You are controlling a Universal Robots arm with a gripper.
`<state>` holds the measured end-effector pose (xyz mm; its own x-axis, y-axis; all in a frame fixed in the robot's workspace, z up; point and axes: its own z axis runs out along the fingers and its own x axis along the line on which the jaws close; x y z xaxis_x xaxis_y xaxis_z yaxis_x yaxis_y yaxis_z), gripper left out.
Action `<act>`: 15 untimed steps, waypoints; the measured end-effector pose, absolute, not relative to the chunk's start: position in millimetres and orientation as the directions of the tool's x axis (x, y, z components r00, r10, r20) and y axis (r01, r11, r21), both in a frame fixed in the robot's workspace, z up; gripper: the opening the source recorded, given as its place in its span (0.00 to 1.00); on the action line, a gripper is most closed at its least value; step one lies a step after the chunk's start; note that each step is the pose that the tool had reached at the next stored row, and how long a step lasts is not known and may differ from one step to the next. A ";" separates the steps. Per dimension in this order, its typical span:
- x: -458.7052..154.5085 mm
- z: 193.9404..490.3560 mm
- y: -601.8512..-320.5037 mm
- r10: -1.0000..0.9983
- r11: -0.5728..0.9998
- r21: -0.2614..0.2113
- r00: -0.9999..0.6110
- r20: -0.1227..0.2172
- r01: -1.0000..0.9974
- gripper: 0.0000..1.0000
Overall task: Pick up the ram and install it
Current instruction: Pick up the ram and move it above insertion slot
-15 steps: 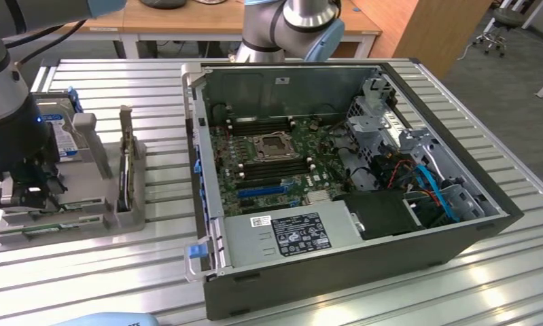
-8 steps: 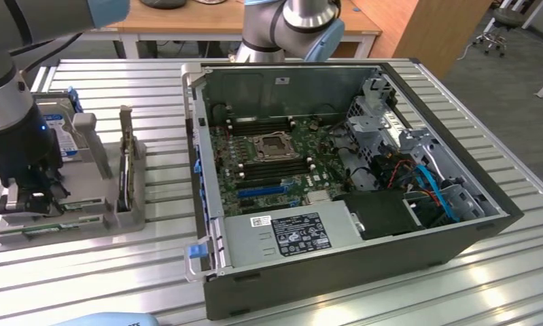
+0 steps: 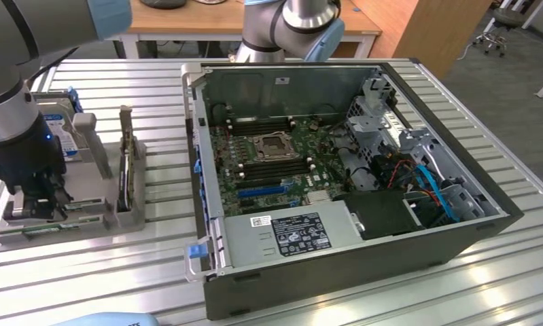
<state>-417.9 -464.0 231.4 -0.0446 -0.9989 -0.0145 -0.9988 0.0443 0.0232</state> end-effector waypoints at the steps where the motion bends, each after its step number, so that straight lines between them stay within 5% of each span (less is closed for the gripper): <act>1: -417.9 231.4 -464.0 -0.999 0.044 0.023 -0.045 -0.014 -0.999 0.37; 15: -418.0 215.9 -464.0 -0.999 0.044 0.023 -0.045 -0.014 -0.999 0.37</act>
<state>-418.0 -464.0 215.9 -0.0446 -0.9989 -0.0143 -0.9988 0.0442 0.0233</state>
